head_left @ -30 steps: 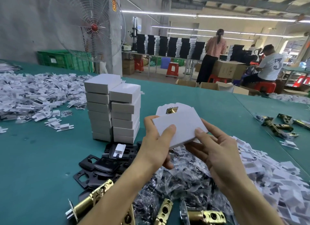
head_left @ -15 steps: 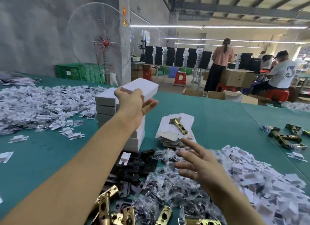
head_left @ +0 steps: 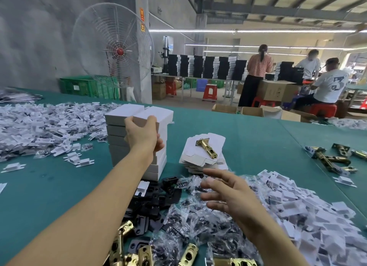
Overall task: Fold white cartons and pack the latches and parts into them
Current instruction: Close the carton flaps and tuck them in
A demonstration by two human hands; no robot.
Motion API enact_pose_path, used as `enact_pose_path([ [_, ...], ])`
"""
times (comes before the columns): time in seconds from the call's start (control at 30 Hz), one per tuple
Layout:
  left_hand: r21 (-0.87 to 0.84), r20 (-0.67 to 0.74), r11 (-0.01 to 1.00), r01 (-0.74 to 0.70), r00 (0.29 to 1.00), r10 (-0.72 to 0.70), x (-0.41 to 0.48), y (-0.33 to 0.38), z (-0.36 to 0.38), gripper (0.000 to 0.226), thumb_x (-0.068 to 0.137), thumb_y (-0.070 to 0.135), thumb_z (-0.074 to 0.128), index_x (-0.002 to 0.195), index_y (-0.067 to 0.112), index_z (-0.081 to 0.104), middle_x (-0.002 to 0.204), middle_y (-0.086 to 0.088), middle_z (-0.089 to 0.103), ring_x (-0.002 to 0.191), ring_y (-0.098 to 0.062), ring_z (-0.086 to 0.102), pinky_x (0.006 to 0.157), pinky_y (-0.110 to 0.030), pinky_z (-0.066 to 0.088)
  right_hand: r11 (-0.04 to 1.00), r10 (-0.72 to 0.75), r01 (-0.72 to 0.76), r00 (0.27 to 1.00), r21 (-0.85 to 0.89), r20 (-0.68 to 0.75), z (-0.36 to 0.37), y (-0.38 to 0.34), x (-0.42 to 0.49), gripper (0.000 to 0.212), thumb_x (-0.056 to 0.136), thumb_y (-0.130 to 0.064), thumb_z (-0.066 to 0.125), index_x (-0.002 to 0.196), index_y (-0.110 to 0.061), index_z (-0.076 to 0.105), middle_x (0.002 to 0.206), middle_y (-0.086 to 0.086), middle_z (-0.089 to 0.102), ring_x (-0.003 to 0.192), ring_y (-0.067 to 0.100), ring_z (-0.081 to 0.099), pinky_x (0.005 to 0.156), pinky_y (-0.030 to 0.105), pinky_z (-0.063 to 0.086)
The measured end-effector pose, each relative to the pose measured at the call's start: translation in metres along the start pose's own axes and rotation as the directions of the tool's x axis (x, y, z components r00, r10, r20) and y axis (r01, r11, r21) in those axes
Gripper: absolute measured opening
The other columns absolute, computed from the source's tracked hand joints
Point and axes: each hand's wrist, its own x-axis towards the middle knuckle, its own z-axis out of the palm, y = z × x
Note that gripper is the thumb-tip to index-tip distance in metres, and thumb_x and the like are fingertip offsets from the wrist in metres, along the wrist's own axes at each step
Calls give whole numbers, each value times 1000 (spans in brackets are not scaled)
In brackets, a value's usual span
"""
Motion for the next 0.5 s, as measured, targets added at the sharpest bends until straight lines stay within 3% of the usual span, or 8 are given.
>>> enact_pose_path([
  [0.17,12,-58,999,-47,997,48,4,1,3,36,93,26,62,117,24,35,113,-22,59,39,-12,63,41,-23,50,1000,5,-5,1000,-26,-3,0,0,-1,18,94,-16,65,110,-23,71,98,10,75,79,20,70,71,29,57],
  [0.33,37,-81,995,-88,993,90,8,-2,4,40,95,37,64,115,24,33,110,-22,58,34,-10,58,40,-24,49,998,-15,15,1000,-60,4,-1,0,-4,17,94,-18,65,108,-24,72,98,8,75,79,18,70,71,27,57],
  [0.5,75,-120,986,-152,980,160,15,-8,5,40,92,37,68,110,24,34,99,-18,61,28,-6,49,34,-21,41,978,2,3,1000,-208,24,-6,-3,-6,14,94,-22,65,104,-29,72,93,0,76,74,11,70,63,23,53],
])
